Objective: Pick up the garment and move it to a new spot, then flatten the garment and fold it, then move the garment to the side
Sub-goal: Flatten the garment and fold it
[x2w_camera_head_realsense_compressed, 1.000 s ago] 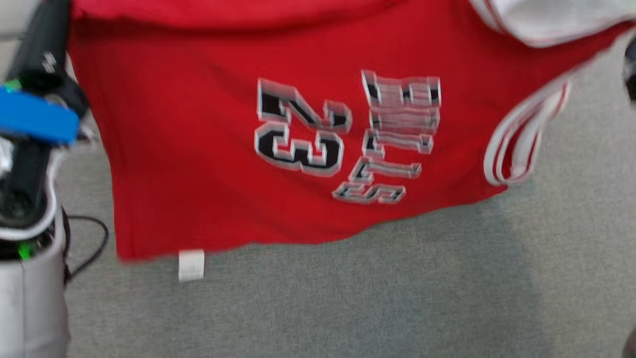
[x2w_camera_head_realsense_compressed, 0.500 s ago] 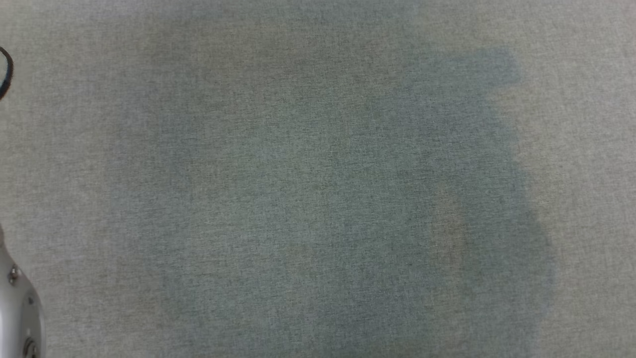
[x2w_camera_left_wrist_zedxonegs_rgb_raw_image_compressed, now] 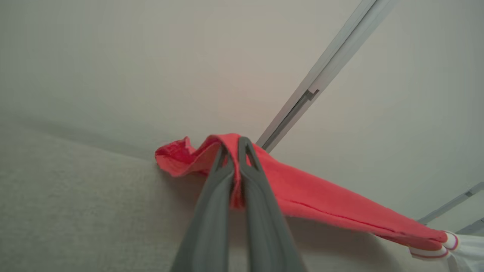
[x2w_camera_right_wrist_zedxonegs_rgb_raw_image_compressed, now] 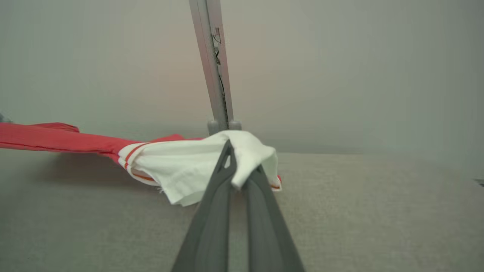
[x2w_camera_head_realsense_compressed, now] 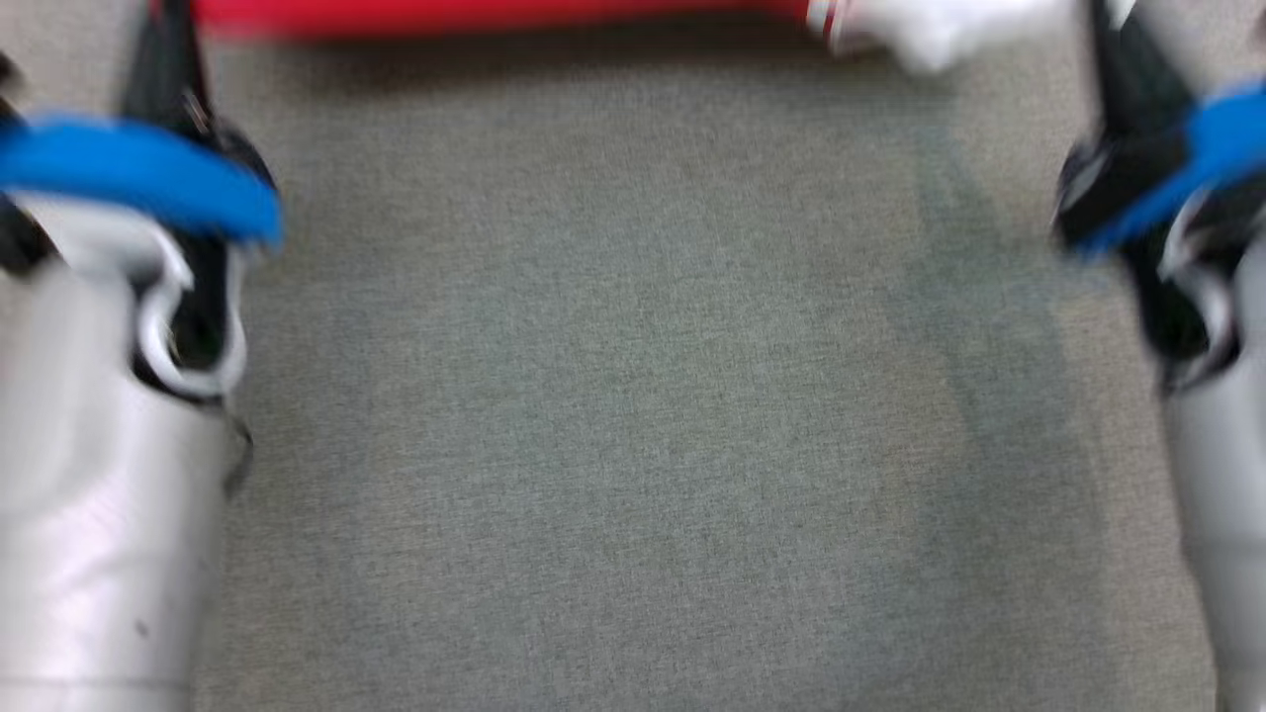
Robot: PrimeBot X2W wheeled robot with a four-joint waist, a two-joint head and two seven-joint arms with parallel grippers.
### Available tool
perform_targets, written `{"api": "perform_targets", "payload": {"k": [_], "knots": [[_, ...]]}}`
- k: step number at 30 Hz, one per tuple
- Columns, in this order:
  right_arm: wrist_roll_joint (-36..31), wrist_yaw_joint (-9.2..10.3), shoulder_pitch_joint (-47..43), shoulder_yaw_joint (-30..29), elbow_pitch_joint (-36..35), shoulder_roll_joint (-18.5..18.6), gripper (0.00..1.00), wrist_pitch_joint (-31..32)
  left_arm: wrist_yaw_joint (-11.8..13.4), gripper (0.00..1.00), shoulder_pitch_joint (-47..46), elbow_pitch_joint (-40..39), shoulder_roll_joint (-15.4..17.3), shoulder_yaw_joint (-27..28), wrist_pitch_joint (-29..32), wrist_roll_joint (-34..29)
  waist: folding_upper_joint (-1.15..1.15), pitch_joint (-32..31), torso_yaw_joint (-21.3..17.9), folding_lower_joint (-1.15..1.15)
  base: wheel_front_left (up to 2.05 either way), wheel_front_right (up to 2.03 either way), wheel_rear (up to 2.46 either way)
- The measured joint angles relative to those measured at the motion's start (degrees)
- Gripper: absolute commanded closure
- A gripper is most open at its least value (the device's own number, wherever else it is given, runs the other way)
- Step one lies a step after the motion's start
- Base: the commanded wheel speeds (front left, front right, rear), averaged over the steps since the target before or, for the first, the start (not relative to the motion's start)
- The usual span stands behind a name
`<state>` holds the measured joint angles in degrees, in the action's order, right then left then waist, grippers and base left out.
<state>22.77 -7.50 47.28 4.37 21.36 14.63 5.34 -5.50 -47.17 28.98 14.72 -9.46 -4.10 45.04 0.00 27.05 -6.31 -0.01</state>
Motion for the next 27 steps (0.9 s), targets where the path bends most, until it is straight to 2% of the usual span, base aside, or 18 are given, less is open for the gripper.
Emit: {"api": "perform_targets", "payload": {"k": [7,13,21,27], "knots": [[2.8,0.02,-19.5,-1.1,-8.0,-0.1,1.0,14.2,-1.0,1.0,12.7,6.5,-0.6,-6.2,-0.4,-2.3,0.0,-5.0,1.1,0.0,0.0,0.0,0.0],[3.6,0.01,-35.9,-5.0,-22.8,-1.7,1.0,27.2,-0.2,1.0,23.6,6.4,-0.1,-9.9,3.3,-3.7,0.0,-10.3,1.8,-0.01,0.0,0.0,0.0],[3.0,0.01,-53.8,-10.8,-39.1,-8.7,1.0,41.8,3.6,1.0,36.4,-6.1,4.0,-10.7,9.9,-2.6,0.0,-15.1,2.1,-0.01,0.0,0.0,0.0],[2.4,0.01,-61.6,-14.3,-46.7,-11.1,1.0,48.9,8.7,1.0,44.9,-20.3,10.1,-10.9,19.6,-2.1,0.0,-15.8,2.6,-0.01,0.0,0.0,0.0]]}}
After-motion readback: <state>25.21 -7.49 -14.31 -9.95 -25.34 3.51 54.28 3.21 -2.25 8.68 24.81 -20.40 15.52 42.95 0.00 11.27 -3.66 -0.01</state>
